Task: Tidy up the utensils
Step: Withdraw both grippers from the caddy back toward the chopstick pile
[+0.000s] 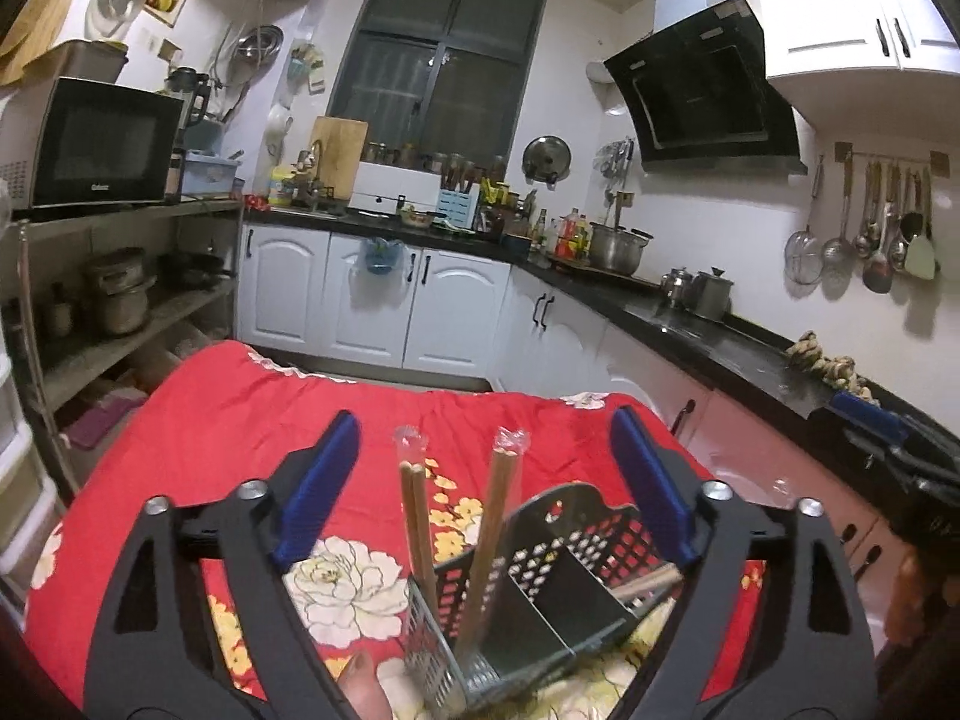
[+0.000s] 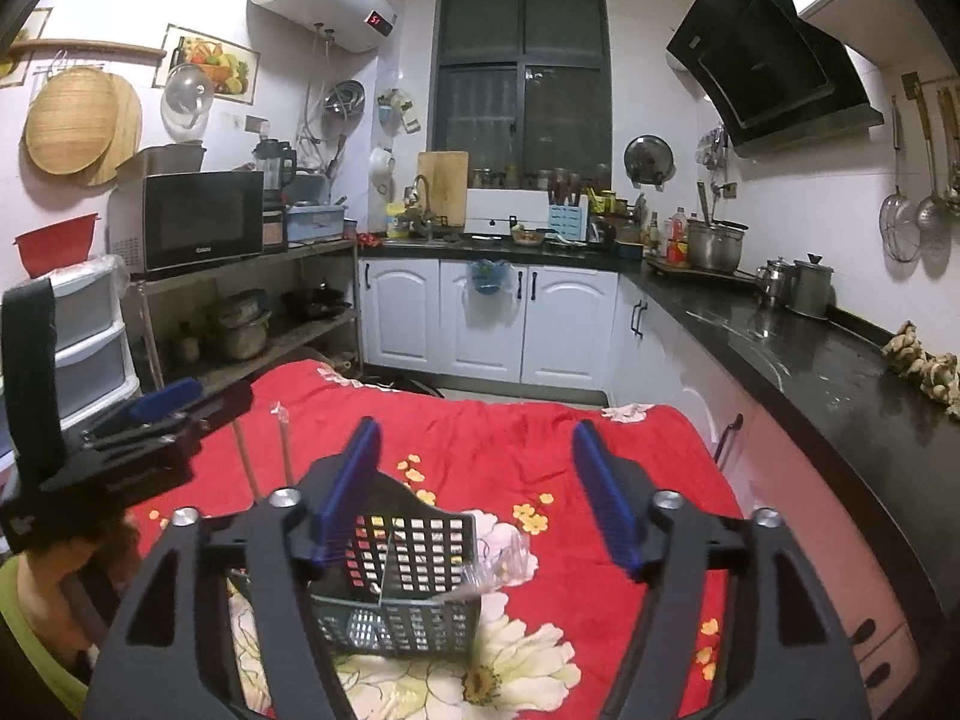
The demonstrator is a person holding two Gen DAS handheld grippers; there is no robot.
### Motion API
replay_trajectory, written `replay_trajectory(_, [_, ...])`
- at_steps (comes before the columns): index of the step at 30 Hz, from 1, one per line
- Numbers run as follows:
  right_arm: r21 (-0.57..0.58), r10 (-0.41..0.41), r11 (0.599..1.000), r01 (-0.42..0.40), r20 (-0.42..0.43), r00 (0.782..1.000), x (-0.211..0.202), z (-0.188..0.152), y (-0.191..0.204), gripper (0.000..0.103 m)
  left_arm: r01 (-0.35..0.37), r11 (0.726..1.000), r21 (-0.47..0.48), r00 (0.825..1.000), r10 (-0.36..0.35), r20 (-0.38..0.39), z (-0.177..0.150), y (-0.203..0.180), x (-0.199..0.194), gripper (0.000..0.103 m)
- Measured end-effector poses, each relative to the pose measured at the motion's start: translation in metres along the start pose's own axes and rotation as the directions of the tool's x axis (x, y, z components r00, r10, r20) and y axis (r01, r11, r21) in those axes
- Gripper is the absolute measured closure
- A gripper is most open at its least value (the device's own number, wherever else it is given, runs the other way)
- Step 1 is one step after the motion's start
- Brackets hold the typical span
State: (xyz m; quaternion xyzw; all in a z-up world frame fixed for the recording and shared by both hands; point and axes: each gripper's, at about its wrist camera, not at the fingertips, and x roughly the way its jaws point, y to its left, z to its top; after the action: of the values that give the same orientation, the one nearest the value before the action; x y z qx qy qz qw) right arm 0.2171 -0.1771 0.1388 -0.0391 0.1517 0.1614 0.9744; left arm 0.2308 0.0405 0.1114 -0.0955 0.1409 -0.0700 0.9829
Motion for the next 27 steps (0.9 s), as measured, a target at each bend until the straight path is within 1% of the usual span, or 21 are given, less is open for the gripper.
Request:
replay_trajectory(2, [0.000,-0.006,1.000,0.006,0.001,1.000,-0.007,-0.003,-0.001,0.028,0.009,1.000,-0.002,1.000,-0.009,-0.014,0.000,0.000,-0.007,0.014])
replay_trajectory(4, [-0.008,-0.024,1.000,0.024,-0.003,1.000,-0.013,-0.007,-0.001,0.020,0.016,1.000,-0.013,0.999,-0.017,-0.029,-0.001,-0.001,-0.012,0.011])
replay_trajectory(9, [-0.033,-0.051,0.998,0.050,-0.027,0.998,-0.027,-0.020,-0.001,0.010,0.045,0.998,-0.041,0.995,-0.048,-0.083,-0.013,0.000,-0.024,0.011])
replay_trajectory(16, [-0.058,-0.039,0.998,0.035,-0.071,0.997,-0.042,-0.046,0.003,0.009,0.035,0.999,-0.039,0.989,-0.040,-0.140,-0.035,0.001,-0.040,0.011])
replay_trajectory(23, [-0.055,-0.002,0.998,-0.004,-0.118,0.993,-0.047,-0.069,0.010,0.008,-0.021,1.000,-0.014,0.980,0.018,-0.197,-0.058,0.008,-0.051,0.011])
replay_trajectory(27, [-0.057,0.012,0.998,-0.020,-0.141,0.990,-0.048,-0.079,0.014,0.008,-0.037,0.999,-0.021,0.976,0.032,-0.217,-0.069,0.011,-0.059,0.011])
